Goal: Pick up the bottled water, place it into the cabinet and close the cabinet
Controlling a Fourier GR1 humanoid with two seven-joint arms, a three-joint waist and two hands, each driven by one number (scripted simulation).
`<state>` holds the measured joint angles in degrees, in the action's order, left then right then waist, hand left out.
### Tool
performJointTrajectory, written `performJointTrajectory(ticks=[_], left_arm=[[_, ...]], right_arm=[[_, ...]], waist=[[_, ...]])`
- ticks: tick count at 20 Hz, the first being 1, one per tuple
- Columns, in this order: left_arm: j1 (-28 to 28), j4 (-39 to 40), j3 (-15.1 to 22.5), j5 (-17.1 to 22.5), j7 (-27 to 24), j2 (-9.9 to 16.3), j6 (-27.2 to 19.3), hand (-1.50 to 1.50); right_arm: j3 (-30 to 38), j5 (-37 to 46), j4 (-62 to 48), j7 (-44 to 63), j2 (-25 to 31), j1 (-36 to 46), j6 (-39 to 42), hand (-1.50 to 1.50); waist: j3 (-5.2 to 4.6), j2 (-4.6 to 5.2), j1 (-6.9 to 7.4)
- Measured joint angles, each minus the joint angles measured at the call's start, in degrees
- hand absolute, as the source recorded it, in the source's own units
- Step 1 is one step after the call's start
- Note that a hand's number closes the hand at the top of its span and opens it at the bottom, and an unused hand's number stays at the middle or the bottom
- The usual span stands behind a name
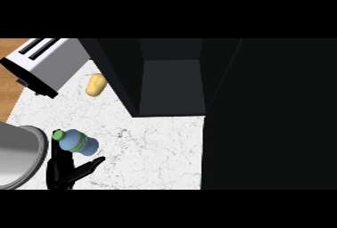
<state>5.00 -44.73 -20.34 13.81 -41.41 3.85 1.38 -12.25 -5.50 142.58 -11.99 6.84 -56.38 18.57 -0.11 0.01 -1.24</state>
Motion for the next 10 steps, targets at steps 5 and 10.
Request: performJointTrajectory(ticks=[5, 10], left_arm=[[2.9, 6.6, -1.9, 1.5, -5.6, -0.2, 1.7, 1.5], [5.0, 11.3, -3.8, 3.6, -9.4, -0.2, 4.2, 1.5]], right_arm=[[0.4, 0.2, -0.1, -0.4, -0.3, -0.3, 0.0, -1.5], [-0.4, 0.3, -0.2, -0.8, -0.6, -0.5, 0.3, -1.5]], waist=[[0.18, -0.07, 0.19], [1.09, -0.36, 0.36]])
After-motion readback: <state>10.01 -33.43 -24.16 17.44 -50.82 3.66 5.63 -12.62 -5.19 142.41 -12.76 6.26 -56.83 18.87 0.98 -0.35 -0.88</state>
